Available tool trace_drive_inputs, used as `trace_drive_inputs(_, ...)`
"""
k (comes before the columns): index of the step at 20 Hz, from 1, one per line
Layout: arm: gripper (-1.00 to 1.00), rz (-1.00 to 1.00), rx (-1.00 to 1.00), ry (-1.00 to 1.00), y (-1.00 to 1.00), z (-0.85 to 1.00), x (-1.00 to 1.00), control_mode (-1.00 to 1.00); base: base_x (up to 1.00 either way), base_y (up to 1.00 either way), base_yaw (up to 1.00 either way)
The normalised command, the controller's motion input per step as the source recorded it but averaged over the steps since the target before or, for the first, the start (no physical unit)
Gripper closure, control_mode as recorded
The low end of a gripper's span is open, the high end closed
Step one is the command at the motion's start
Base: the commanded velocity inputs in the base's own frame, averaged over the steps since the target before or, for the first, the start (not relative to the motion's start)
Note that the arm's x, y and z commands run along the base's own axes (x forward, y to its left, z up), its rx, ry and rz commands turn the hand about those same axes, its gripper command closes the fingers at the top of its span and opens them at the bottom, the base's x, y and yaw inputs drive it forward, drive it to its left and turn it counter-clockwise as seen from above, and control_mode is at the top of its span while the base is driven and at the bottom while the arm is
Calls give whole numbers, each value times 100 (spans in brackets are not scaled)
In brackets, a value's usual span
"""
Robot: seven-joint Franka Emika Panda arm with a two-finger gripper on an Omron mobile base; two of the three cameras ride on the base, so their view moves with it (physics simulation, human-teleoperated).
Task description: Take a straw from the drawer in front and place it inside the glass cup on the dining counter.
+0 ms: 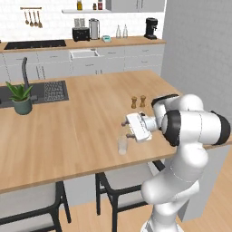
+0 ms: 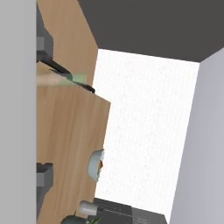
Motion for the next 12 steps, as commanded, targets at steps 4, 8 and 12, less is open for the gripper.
trace_drive_inputs(4, -100, -6, -1, -13, -26, 53, -13, -100, 0, 0, 0)
trace_drive_inputs(8, -100, -8, -14, -28, -15, 93, -21, -100, 0, 0, 0)
trace_drive_inputs(12, -100, -5, -33, -40, 3, 92, -26, -100, 0, 0, 0)
